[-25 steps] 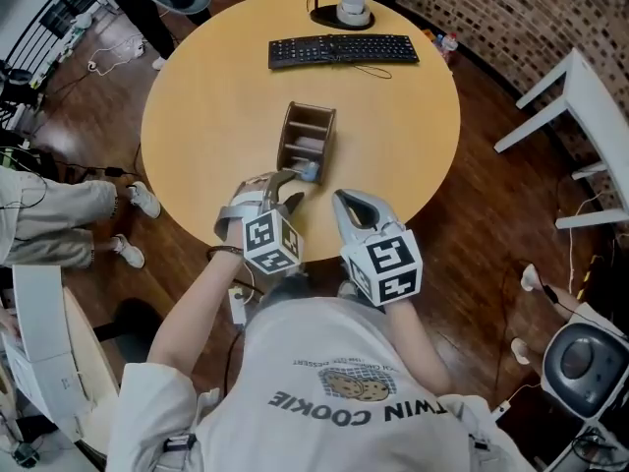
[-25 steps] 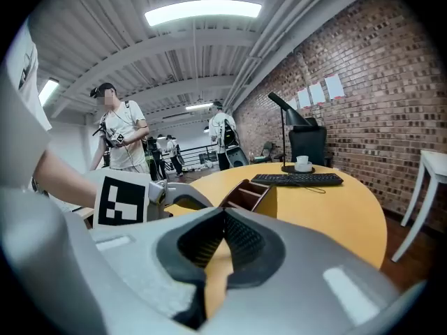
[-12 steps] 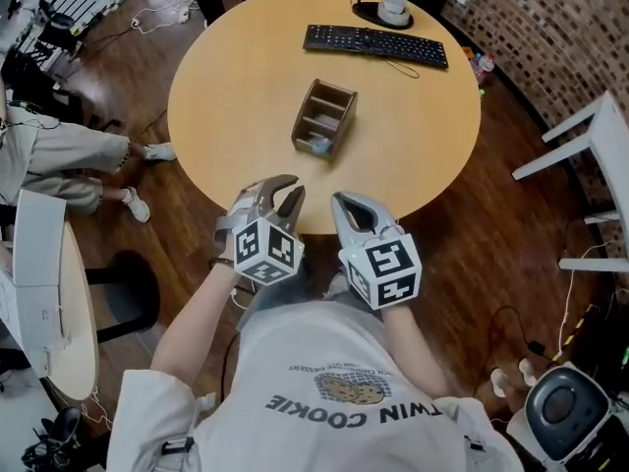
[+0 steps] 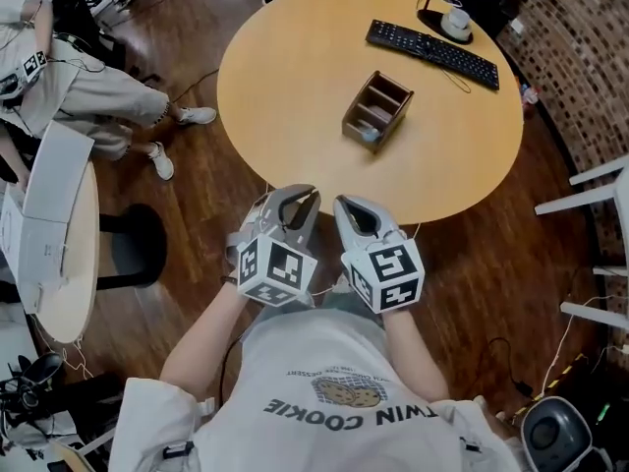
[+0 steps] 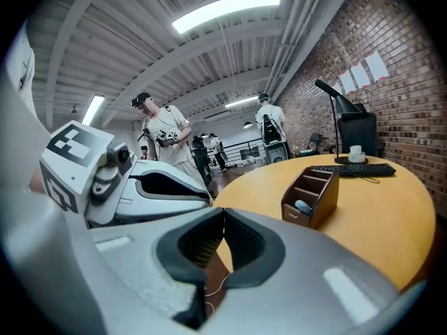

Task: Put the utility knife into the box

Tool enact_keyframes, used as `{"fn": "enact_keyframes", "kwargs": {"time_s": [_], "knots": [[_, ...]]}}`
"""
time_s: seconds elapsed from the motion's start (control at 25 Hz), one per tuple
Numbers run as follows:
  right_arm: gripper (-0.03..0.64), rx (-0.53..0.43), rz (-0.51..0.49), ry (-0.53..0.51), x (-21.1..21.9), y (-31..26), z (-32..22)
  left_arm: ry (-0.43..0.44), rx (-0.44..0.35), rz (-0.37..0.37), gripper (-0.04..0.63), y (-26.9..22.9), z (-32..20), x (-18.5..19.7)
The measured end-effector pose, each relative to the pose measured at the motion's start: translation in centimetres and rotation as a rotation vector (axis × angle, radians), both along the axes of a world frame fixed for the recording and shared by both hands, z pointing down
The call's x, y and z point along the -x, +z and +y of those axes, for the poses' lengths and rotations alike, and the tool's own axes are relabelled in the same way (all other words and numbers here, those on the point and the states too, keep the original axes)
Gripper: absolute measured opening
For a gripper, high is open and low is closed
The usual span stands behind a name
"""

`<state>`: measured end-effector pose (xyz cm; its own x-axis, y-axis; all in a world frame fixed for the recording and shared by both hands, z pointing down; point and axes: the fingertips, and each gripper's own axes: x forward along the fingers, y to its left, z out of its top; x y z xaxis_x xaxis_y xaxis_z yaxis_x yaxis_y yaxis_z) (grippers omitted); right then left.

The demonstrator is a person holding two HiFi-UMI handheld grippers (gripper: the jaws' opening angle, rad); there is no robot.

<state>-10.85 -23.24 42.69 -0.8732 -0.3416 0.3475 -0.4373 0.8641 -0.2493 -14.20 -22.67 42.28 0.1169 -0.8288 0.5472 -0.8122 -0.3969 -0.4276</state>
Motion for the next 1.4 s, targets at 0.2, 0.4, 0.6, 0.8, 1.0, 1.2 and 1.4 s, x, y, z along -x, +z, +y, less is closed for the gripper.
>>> {"fn": "enact_keyframes", "kwargs": {"time_s": [0.2, 0.4, 0.6, 0.8, 1.0, 1.2, 1.4], "knots": [[0.002, 0.000, -0.001, -0.063, 2.5, -0.2, 3.0, -0.086, -0.003, 0.060, 0.018, -0.4, 3.4, 1.9], [0.002, -0.009, 0.003, -0.092, 3.9, -0.4, 6.8, -0.147, -0.020, 0.129, 0.008, -0.3, 7.6, 2.7], [0.002, -0.025, -0.010, -0.076, 5.1, -1.1, 11.8, -0.191, -0.037, 0.184, 0.008, -0.5, 13.4, 3.6], [0.002, -0.059, -0.006, -0.086, 5.9, -2.0, 17.6, -0.254, -0.065, 0.282, 0.008, -1.3, 19.3, 4.4], [0.002, -0.083, 0.004, -0.107, 6.0, -2.7, 22.7, -0.294, -0.113, 0.357, 0.008, -2.3, 23.8, 4.0], [0.002, -0.086, 0.011, -0.084, 4.9, -2.8, 25.6, -0.345, -0.166, 0.439, 0.006, -3.0, 26.9, 3.5], [0.002, -0.092, 0.015, -0.080, 3.7, -2.9, 28.5, -0.376, -0.182, 0.468, 0.006, -3.1, 29.4, 2.5]]}}
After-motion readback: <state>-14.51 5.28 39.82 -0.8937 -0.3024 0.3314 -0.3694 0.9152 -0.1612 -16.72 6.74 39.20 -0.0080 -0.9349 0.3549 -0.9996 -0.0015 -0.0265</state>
